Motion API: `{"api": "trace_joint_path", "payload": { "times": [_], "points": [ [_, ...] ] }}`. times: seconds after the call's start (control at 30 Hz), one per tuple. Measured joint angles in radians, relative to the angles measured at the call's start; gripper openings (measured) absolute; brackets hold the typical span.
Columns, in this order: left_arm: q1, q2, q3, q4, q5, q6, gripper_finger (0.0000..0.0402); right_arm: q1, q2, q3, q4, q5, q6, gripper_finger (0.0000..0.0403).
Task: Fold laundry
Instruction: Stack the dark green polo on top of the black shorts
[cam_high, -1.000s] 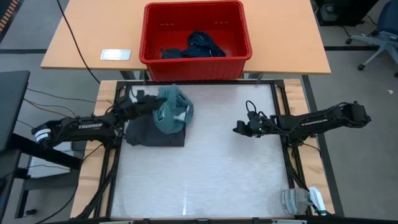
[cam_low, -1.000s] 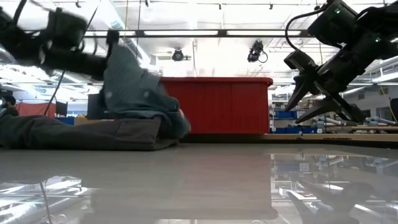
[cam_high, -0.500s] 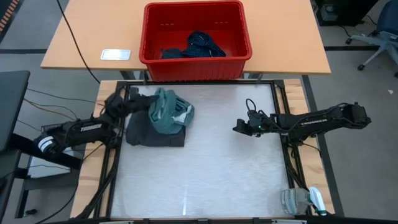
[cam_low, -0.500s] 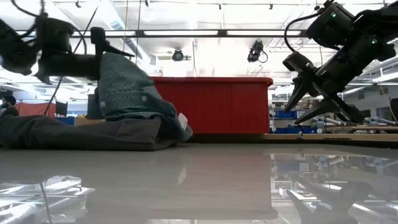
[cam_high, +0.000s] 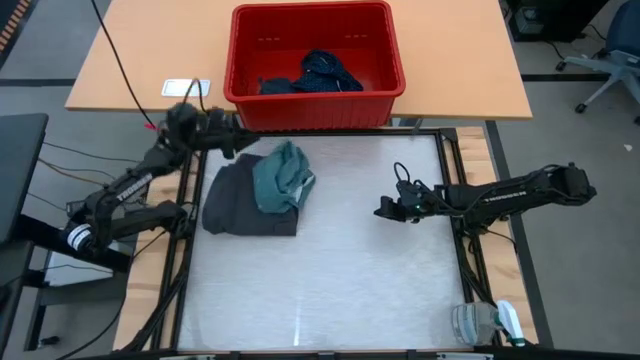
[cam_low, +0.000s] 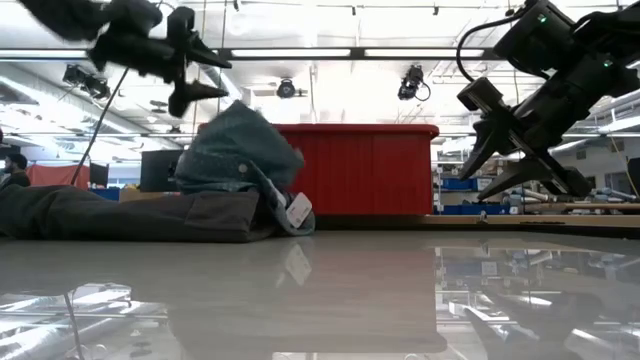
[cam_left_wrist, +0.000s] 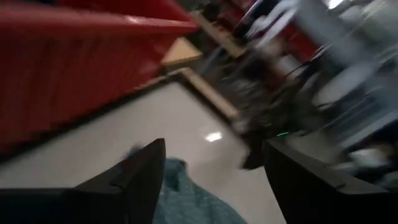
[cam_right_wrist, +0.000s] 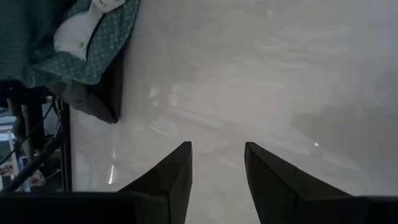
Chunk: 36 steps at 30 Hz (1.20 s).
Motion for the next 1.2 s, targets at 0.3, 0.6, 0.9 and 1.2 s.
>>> {"api": "trace_joint_path", "payload": {
  "times": [0.3, 0.6, 0.9, 1.2],
  "points": [
    [-0.033, 0.001, 0.286, -0.423, -0.211, 0.222, 0.0243, 0.023, 0.000, 0.000, -0.032, -0.003, -0.015, 0.0154],
    [-0.548, 0.141, 0.288, -0.407, -0.480, 0.188, 0.0231, 0.000, 0.000, 0.000, -0.050, -0.015, -0.067, 0.0154],
    [-0.827, 0.288, 0.298, -0.469, -0.823, 0.135, 0.0231, 0.034, 0.000, 0.000, -0.053, -0.021, -0.087, 0.0154],
    [-0.894, 0.298, 0.299, -0.558, -1.113, 0.116, 0.0231, 0.054, 0.000, 0.000, -0.079, -0.040, -0.113, 0.0154]
  ]
}}
